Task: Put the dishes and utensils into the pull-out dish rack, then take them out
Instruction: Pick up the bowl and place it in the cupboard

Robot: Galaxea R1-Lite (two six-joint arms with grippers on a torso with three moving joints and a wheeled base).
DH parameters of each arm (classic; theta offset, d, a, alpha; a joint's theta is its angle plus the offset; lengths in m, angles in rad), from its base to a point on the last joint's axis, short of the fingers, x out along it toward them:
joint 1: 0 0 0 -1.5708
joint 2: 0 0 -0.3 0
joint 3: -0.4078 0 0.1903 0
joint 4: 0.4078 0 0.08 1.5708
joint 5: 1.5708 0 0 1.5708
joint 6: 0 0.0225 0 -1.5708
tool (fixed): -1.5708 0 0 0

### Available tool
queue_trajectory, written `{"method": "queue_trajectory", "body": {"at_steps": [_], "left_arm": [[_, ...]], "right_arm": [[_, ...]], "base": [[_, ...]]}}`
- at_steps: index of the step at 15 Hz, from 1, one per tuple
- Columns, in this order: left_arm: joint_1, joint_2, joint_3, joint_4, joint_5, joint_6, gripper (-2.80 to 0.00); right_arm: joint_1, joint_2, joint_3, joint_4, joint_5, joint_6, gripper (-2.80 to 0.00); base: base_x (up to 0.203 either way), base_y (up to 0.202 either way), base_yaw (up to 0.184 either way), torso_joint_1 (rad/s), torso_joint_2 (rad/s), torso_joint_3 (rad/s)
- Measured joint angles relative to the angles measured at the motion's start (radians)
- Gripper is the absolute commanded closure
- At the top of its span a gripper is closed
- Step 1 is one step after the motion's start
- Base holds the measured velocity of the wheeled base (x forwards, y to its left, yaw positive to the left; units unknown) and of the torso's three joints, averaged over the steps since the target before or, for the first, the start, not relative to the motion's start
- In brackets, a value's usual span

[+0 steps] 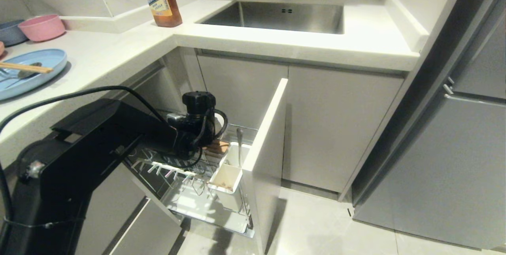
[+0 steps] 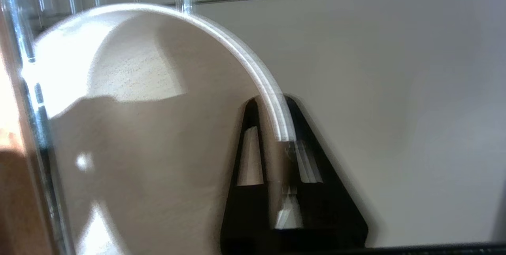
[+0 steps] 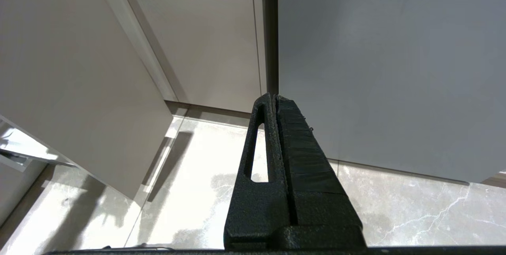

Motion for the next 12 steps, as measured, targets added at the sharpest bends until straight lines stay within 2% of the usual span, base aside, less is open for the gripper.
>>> {"method": "queue_trajectory", "body": {"at_steps": [5, 12], "left_arm": [[-0.005, -0.014, -0.002, 0.014, 0.003, 0.028, -2.8], [-0.02, -0.115, 0.026, 0.122, 0.007, 0.03, -2.8]], "right_arm": [[0.0, 0.0, 0.0, 0.0, 0.0, 0.0, 0.0], [0.0, 0.0, 0.0, 0.0, 0.0, 0.0, 0.0]], "base": [[0.0, 0.0, 0.0, 0.0, 0.0, 0.0], [0.0, 0.0, 0.0, 0.0, 0.0, 0.0]]}}
